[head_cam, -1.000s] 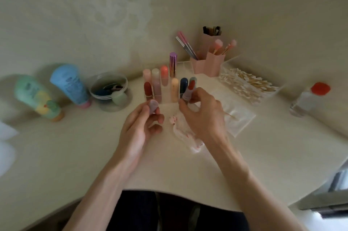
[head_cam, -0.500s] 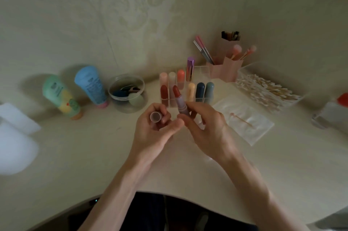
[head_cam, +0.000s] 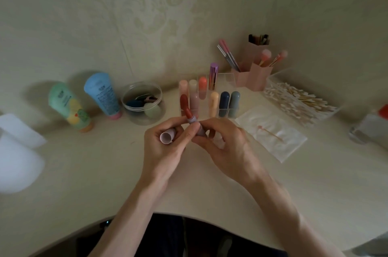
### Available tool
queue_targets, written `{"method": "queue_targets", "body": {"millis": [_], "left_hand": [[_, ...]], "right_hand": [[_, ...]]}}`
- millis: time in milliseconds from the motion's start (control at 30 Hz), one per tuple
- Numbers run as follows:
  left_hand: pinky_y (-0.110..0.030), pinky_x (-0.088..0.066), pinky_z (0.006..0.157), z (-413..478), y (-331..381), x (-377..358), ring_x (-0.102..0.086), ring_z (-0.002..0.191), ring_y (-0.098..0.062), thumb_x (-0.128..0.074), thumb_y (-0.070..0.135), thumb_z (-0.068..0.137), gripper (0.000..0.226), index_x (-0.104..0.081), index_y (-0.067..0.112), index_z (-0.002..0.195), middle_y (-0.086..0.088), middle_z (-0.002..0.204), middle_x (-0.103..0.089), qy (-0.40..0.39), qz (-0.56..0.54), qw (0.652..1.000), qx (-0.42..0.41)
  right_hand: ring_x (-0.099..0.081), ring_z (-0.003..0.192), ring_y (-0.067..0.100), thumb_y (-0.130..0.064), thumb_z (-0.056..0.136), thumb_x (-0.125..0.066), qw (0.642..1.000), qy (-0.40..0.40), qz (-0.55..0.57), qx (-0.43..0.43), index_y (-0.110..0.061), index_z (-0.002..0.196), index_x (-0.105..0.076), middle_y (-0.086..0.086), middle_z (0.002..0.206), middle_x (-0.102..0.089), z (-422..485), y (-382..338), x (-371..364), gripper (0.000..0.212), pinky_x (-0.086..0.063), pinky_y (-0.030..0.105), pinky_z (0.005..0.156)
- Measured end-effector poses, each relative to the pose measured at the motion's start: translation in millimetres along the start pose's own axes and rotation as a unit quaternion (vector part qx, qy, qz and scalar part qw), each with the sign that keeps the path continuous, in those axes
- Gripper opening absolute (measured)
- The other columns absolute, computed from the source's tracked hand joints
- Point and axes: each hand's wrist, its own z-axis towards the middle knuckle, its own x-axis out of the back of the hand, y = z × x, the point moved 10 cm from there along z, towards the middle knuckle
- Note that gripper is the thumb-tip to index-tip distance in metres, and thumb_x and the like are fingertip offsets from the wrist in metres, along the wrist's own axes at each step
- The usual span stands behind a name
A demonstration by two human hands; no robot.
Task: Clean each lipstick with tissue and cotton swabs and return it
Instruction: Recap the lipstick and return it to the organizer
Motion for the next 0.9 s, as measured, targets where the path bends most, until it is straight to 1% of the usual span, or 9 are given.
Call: {"method": "queue_targets", "body": {"millis": [67, 133, 233, 300, 400, 500, 633, 767, 900], "left_hand": [[-0.024, -0.038, 0.056, 0, 1, 1, -0.036, 0.061, -0.024, -0.083, 0.025, 0.080, 0.018, -0.083, 0.014, 0.094, -0.030, 0.067, -0.034, 0.006, 0.004, 1.000, 0.001], [-0.025, -0.037, 0.055, 1, 0, 2, -0.036, 0.062, -0.024, -0.084, 0.024, 0.080, 0.017, -0.082, 0.013, 0.093, -0.031, 0.068, -0.035, 0.007, 0.001, 1.000, 0.010], [-0.029, -0.036, 0.054, 2, -2, 4, -0.038, 0.063, -0.025, -0.083, 0.026, 0.079, 0.017, -0.083, 0.016, 0.093, -0.034, 0.072, -0.041, 0.019, -0.018, 0.999, 0.032], [-0.032, -0.035, 0.054, 2, -4, 8, -0.038, 0.062, -0.025, -0.083, 0.030, 0.076, 0.018, -0.083, 0.018, 0.090, -0.030, 0.069, -0.044, 0.035, -0.027, 0.998, 0.043], [-0.028, -0.034, 0.051, 2, -7, 11, -0.037, 0.059, -0.021, -0.085, 0.032, 0.073, 0.022, -0.082, 0.015, 0.086, -0.017, 0.069, -0.046, 0.046, -0.038, 0.997, 0.052], [-0.027, -0.035, 0.052, 0, -9, 10, -0.038, 0.062, -0.023, -0.087, 0.031, 0.071, 0.025, -0.079, 0.010, 0.082, -0.020, 0.070, -0.045, 0.047, -0.037, 0.997, 0.057], [-0.025, -0.038, 0.054, 0, -10, 6, -0.041, 0.065, -0.024, -0.087, 0.033, 0.068, 0.038, -0.072, 0.002, 0.082, -0.033, 0.071, -0.044, 0.032, -0.022, 0.998, 0.057], [-0.019, -0.045, 0.057, 0, -13, 2, -0.055, 0.063, -0.010, -0.086, 0.029, 0.070, 0.037, -0.064, 0.002, 0.081, -0.006, 0.073, -0.063, 0.007, -0.032, 0.997, 0.063], [-0.025, -0.044, 0.060, 0, -15, 0, -0.050, 0.071, -0.019, -0.087, 0.042, 0.064, 0.042, -0.072, 0.015, 0.092, -0.011, 0.082, -0.053, -0.016, -0.017, 0.997, 0.072]], "right_hand": [[-0.061, 0.077, 0.014, -0.042, 0.087, -0.083, 0.999, 0.040, 0.002, -0.019, -0.021, 0.092, -0.071, -0.012, 0.083, -0.066, 0, 3, 7, 0.025, -0.046, 0.019, 0.068], [-0.062, 0.079, 0.011, -0.045, 0.086, -0.083, 0.999, 0.043, 0.001, -0.034, -0.023, 0.093, -0.069, -0.014, 0.084, -0.066, -1, 5, 7, 0.028, -0.043, 0.015, 0.068], [-0.069, 0.095, 0.007, -0.038, 0.096, -0.074, 0.998, -0.019, 0.051, -0.020, -0.027, 0.125, -0.070, -0.016, 0.104, -0.073, 0, -4, -3, 0.031, -0.050, 0.020, 0.079], [-0.072, 0.101, 0.010, -0.026, 0.103, -0.067, 0.995, -0.047, 0.088, 0.004, -0.025, 0.133, -0.069, -0.012, 0.111, -0.076, 0, -12, -6, 0.030, -0.056, 0.027, 0.084], [-0.072, 0.097, 0.007, -0.021, 0.101, -0.070, 0.996, -0.039, 0.079, 0.003, -0.018, 0.120, -0.075, -0.010, 0.105, -0.077, 1, -12, -5, 0.019, -0.053, 0.019, 0.081], [-0.068, 0.088, 0.003, -0.026, 0.087, -0.085, 0.998, 0.006, 0.045, -0.040, -0.023, 0.101, -0.074, -0.016, 0.092, -0.073, -1, 0, 2, 0.018, -0.043, 0.008, 0.076], [-0.063, 0.080, 0.014, -0.028, 0.081, -0.091, 0.998, 0.046, 0.035, -0.035, -0.023, 0.093, -0.065, -0.013, 0.084, -0.066, -2, 2, 7, 0.029, -0.043, 0.016, 0.070], [-0.060, 0.076, 0.013, -0.029, 0.083, -0.091, 0.998, 0.060, 0.014, -0.016, -0.021, 0.092, -0.062, -0.014, 0.082, -0.061, -3, -4, 8, 0.031, -0.046, 0.022, 0.065], [-0.061, 0.079, 0.011, -0.030, 0.088, -0.085, 0.997, 0.071, 0.000, -0.014, -0.019, 0.097, -0.064, -0.012, 0.087, -0.064, -3, -5, 13, 0.025, -0.047, 0.022, 0.066]]}}
